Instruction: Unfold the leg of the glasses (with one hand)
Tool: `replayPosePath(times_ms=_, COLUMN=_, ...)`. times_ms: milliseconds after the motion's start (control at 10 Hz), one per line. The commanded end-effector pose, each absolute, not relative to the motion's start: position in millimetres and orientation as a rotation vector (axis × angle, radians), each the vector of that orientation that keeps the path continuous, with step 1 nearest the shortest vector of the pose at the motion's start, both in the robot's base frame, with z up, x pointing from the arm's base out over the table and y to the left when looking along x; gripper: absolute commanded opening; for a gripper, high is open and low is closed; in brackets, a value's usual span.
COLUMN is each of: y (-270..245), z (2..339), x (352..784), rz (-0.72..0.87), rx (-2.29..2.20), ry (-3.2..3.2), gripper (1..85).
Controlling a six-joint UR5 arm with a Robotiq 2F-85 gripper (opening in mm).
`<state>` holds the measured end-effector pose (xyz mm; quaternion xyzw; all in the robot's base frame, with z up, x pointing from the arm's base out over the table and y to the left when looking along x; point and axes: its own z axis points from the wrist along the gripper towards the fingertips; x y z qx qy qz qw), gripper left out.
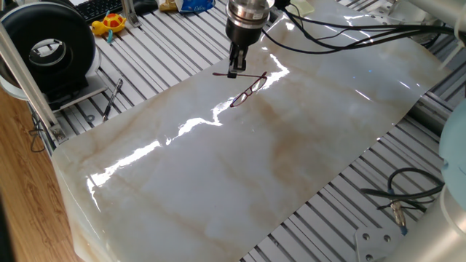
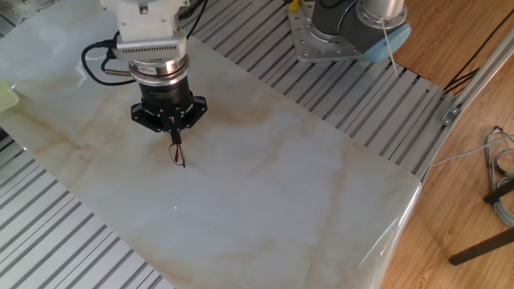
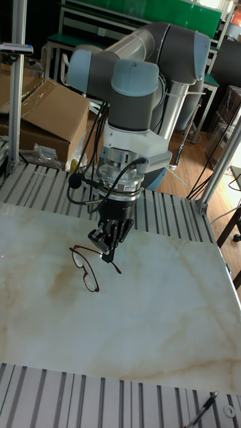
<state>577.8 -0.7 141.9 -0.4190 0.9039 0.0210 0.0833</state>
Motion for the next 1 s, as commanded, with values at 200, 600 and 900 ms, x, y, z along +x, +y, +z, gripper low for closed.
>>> replayPosePath(times_ms=200, y=8.5, z=148.4, x=582.5, rz=0.098, rx=-1.248, ry=2.654, gripper=1.3)
replayPosePath(times_ms=600, y=6.5, z=150.0, x=582.2, rz=0.069, rx=-1.246, ry=2.664, gripper=1.3)
replayPosePath(times_ms=900, y=8.0, z=148.0, x=585.7, rz=0.081, rx=-1.253, ry=2.644, gripper=1.3)
